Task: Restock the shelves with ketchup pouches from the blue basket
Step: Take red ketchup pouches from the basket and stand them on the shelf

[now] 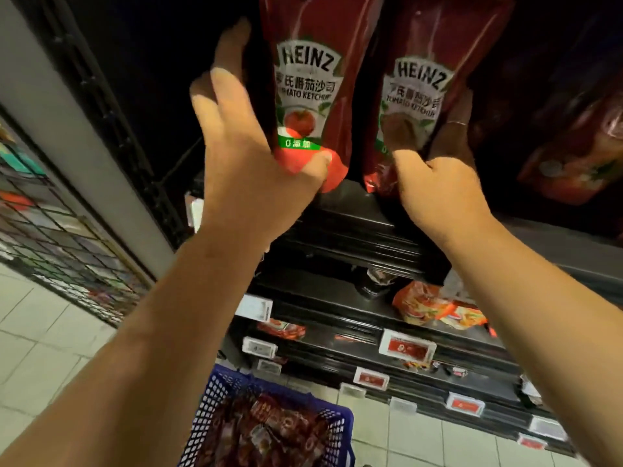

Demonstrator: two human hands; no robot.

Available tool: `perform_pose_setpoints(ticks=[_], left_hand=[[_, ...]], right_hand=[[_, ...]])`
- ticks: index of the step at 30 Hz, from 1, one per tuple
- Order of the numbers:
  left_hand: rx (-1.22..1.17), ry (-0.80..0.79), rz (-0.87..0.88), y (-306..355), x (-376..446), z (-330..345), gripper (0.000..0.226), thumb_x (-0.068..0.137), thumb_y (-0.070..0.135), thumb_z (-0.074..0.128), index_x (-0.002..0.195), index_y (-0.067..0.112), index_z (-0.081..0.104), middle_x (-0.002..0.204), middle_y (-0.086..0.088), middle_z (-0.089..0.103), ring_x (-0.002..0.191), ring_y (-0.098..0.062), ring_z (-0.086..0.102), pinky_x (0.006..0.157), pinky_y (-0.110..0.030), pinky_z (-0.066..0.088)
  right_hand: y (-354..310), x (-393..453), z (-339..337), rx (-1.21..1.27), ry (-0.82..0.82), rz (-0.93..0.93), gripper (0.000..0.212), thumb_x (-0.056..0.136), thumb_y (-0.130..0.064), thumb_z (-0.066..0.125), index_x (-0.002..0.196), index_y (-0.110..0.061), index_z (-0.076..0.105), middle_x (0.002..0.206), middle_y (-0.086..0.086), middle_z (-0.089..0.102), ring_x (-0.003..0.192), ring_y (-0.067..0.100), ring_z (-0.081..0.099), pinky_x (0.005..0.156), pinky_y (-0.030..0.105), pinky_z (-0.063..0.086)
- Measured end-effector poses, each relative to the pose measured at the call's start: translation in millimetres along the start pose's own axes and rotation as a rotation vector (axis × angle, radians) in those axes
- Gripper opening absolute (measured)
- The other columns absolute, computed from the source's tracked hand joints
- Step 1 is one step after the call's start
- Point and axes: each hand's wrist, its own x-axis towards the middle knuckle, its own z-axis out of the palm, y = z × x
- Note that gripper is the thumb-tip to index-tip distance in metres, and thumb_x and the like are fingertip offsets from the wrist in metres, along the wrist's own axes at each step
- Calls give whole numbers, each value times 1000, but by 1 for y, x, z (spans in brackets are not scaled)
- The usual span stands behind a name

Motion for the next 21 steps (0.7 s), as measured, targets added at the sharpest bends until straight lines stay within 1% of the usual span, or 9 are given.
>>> perform_pose_setpoints(ticks=[1, 3, 6, 8, 10, 13, 16, 18, 21], left_hand=[[94, 42, 72, 4, -8, -1, 102, 62, 43, 84, 143, 6, 34, 135, -13, 42, 114, 5, 40, 92, 1, 35], [256, 60, 147, 7, -21, 2, 108, 62, 45, 88, 147, 12, 30, 137, -15, 41, 118, -6, 34, 94, -9, 33], [260, 4, 73, -3, -16, 15, 108, 63, 45, 90, 148, 17, 31, 129, -5, 45, 113, -11, 41, 83, 1, 29], [211, -110, -89, -15, 0, 25, 107, 65, 54, 86, 150, 22, 29, 137, -2, 48, 118, -12, 47, 81, 3, 19], [273, -170, -47, -27, 24, 32, 105, 64, 59, 84, 148, 22, 33, 138, 1, 52, 117, -13, 53, 85, -3, 24], [278, -271, 14, -29, 56, 37, 114, 64, 54, 86, 155, 33, 20, 145, 2, 47, 121, -15, 53, 90, -9, 33], [296, -184, 81, -26, 77, 45, 117, 64, 51, 88, 155, 30, 16, 141, -11, 47, 118, -29, 57, 85, -25, 39], [268, -237, 70, -26, 93, 53, 116, 70, 47, 86, 157, 25, 13, 144, -18, 43, 124, -37, 54, 86, -33, 40], [214, -299, 53, -34, 121, 72, 114, 77, 48, 81, 159, 24, 5, 154, -16, 35, 135, -35, 46, 97, -30, 36]], right_hand=[[0, 0, 0, -21, 10, -11, 58, 78, -67, 42, 64, -12, 54, 64, 0, 50, 75, 26, 50, 58, 30, 33], [2, -1, 2, -89, 20, -56, 63, 72, -71, 42, 81, -10, 53, 70, 0, 51, 79, 25, 50, 56, 26, 33], [3, 0, 5, -31, 109, -130, 77, 76, -66, 55, 135, -17, 44, 102, 0, 62, 97, 24, 56, 79, 29, 43], [6, 1, 5, -43, 113, -153, 67, 80, -63, 60, 128, -20, 41, 83, -4, 60, 87, 23, 57, 75, 31, 41], [10, 2, 5, -21, 138, -132, 68, 75, -65, 60, 127, -25, 42, 79, -2, 56, 82, 22, 56, 66, 26, 40], [14, 3, 4, 86, 230, -163, 79, 82, -49, 68, 147, -25, 32, 97, -1, 63, 87, 20, 61, 68, 24, 46], [13, 2, 4, 70, 234, -210, 78, 90, -45, 65, 154, -28, 23, 115, -6, 61, 90, 9, 51, 71, 19, 40], [14, 2, 5, 29, 229, -210, 80, 93, -45, 61, 157, -25, 19, 133, 5, 56, 102, 18, 47, 73, 20, 35], [13, 2, 4, 31, 229, -212, 78, 94, -44, 61, 157, -26, 20, 138, 5, 52, 121, 29, 49, 82, 22, 31]])
